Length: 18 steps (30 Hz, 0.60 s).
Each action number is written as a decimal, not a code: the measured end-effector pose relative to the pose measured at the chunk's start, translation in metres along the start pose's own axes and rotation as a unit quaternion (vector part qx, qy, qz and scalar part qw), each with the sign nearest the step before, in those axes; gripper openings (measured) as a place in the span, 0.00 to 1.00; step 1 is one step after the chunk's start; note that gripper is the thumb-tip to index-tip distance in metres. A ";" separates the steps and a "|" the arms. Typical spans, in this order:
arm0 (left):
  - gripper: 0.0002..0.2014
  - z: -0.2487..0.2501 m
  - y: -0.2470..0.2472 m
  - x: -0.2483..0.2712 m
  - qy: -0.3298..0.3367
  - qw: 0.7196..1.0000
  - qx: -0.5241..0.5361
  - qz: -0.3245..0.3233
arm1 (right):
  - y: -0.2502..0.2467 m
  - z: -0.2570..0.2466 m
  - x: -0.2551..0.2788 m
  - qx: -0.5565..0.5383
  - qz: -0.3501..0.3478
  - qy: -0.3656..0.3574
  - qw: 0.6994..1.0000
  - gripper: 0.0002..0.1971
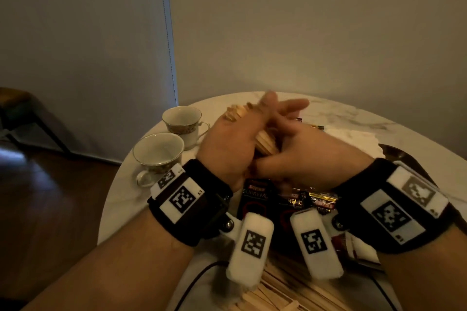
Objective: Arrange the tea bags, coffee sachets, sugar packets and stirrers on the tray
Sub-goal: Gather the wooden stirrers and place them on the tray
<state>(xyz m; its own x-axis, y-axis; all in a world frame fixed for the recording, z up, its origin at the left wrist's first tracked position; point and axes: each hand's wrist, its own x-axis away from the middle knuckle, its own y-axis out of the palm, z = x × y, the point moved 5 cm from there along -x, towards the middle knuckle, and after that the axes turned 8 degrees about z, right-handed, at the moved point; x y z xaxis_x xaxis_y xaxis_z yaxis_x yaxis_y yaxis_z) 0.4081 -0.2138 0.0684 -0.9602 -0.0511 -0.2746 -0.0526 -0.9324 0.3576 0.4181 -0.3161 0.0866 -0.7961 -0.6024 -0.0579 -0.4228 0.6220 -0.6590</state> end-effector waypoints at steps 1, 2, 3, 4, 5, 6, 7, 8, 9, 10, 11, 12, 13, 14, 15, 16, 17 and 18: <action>0.24 0.003 -0.004 -0.002 -0.011 0.998 0.051 0.028 | -0.003 -0.002 0.000 -0.033 0.008 0.002 0.999 0.07; 0.26 0.006 -0.010 -0.005 -0.012 0.993 0.101 0.058 | -0.007 -0.002 0.000 -0.082 0.018 0.001 0.996 0.13; 0.28 0.010 -0.017 -0.008 -0.005 0.986 0.147 0.082 | -0.010 -0.001 -0.002 -0.153 0.043 0.005 0.987 0.20; 0.29 0.012 -0.022 -0.010 0.001 0.977 0.192 0.097 | -0.012 0.001 -0.005 -0.225 0.080 0.005 0.971 0.24; 0.30 0.014 -0.025 -0.011 0.005 0.968 0.227 0.102 | -0.014 0.000 -0.006 -0.276 0.120 0.000 0.954 0.25; 0.30 0.014 -0.026 -0.011 0.005 0.963 0.251 0.101 | -0.013 -0.001 -0.006 -0.297 0.154 -0.016 0.942 0.24; 0.31 0.013 -0.024 -0.009 0.003 0.961 0.261 0.093 | -0.012 -0.004 -0.006 -0.288 0.181 -0.037 0.940 0.22; 0.32 0.012 -0.021 -0.007 0.000 0.962 0.260 0.086 | -0.010 -0.006 -0.005 -0.259 0.203 -0.062 0.942 0.20; 0.32 0.011 -0.018 -0.006 -0.002 0.963 0.259 0.076 | -0.009 -0.010 -0.003 -0.221 0.221 -0.089 0.946 0.19; 0.32 0.010 -0.016 -0.005 -0.003 0.963 0.259 0.071 | -0.009 -0.013 0.000 -0.182 0.242 -0.115 0.946 0.17; 0.31 0.009 -0.015 -0.006 -0.007 0.962 0.265 0.070 | -0.011 -0.016 0.001 -0.152 0.269 -0.135 0.942 0.15; 0.31 0.009 -0.016 -0.006 -0.010 0.962 0.265 0.070 | -0.014 -0.017 0.002 -0.131 0.298 -0.150 0.934 0.12; 0.30 0.010 -0.016 -0.007 -0.013 0.962 0.262 0.072 | -0.017 -0.017 0.003 -0.117 0.322 -0.159 0.926 0.10; 0.30 0.010 -0.016 -0.007 -0.018 0.964 0.253 0.077 | -0.018 -0.018 0.005 -0.113 0.338 -0.166 0.920 0.09; 0.29 0.009 -0.016 -0.007 -0.026 0.964 0.250 0.085 | -0.019 -0.019 0.005 -0.112 0.342 -0.167 0.918 0.09; 0.27 0.008 -0.018 -0.007 -0.033 0.963 0.251 0.095 | -0.021 -0.020 0.006 -0.108 0.342 -0.167 0.918 0.09; 0.26 0.009 -0.019 -0.007 -0.034 0.961 0.256 0.102 | -0.024 -0.021 0.007 -0.098 0.344 -0.164 0.919 0.09; 0.23 0.009 -0.021 -0.007 -0.034 0.957 0.265 0.113 | -0.029 -0.021 0.007 -0.088 0.344 -0.161 0.921 0.09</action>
<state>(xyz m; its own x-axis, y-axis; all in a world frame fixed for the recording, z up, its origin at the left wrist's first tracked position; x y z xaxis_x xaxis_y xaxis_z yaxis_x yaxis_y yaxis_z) 0.4133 -0.1900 0.0710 -0.9779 -0.1911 -0.0848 0.0447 -0.5874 0.8081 0.4153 -0.3281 0.1216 -0.7440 -0.1357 -0.6542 0.0474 0.9660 -0.2543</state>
